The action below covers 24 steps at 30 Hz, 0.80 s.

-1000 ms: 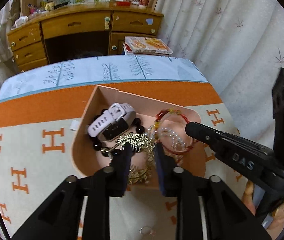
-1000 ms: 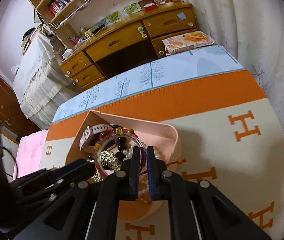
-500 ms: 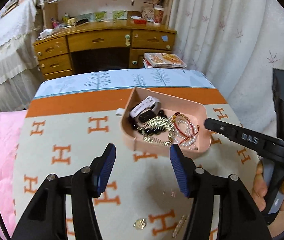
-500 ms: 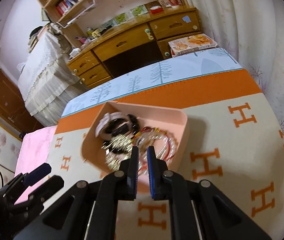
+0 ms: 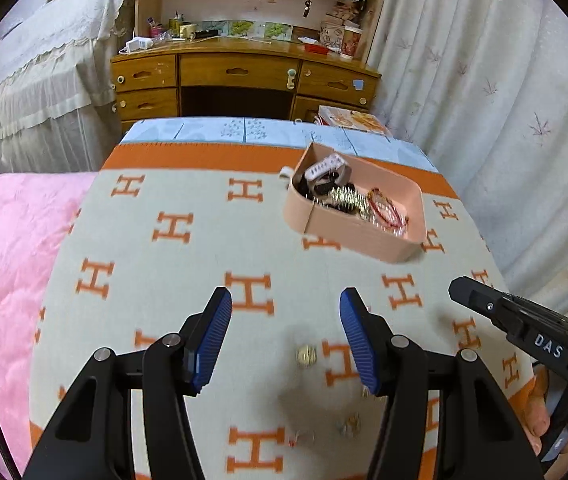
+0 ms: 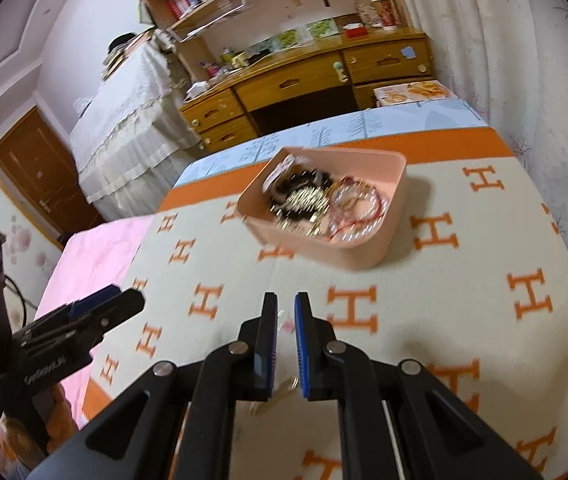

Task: Organize jewelry
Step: 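Withdraw both open tools from the pink tray, then grasp a blue flower brooch with the left tool while the right tool grasps the other blue flower brooch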

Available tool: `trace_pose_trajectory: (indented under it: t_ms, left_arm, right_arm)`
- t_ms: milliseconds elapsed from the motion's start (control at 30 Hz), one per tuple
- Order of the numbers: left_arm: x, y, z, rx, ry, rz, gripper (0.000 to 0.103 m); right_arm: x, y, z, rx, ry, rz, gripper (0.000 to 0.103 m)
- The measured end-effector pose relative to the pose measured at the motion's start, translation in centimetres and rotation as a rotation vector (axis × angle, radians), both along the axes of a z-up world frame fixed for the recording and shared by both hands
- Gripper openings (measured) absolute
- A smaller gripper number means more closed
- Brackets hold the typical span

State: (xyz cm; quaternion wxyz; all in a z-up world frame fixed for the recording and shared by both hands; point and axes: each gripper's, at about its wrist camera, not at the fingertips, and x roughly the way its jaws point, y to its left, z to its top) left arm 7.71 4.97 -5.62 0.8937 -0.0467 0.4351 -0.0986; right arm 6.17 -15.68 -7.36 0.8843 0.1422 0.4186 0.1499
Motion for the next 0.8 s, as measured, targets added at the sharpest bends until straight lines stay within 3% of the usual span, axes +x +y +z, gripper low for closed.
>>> trace_pose_trajectory:
  t_ms: [167,333,567,667,733,800]
  left_arm:
    - [-2.6,-0.5,-1.5,0.007,0.040,-0.071,0.055]
    - [-5.0,-1.5,-3.4,-0.012,0.059,-0.239,0.055]
    - [-7.1,-3.0,-5.5,0.083,0.031,-0.379,0.055]
    - [-6.9,-3.3,-6.2,0.090,0.035,-0.396,0.055]
    - [-6.6,-3.6,-6.7,0.095,0.042,-0.405,0.055]
    - [-6.4,-4.0,-7.2,0.104,0.047,-0.416,0.055]
  right_arm:
    - [-2.6,-0.6,-0.5,-0.030,0.002,0.010,0.009]
    - [-4.8,-1.7,-2.4,-0.096,0.031,0.027,0.009]
    - [-8.1,-3.5,-5.8,-0.178,0.076,0.033,0.011]
    - [-9.3,-3.9,-6.4,-0.192,0.059,0.022,0.021]
    - [-9.8,-3.9,-6.4,-0.200,0.037,0.020,0.036]
    - [-10.2,-3.6,-6.5,-0.215,0.021,0.026,0.037]
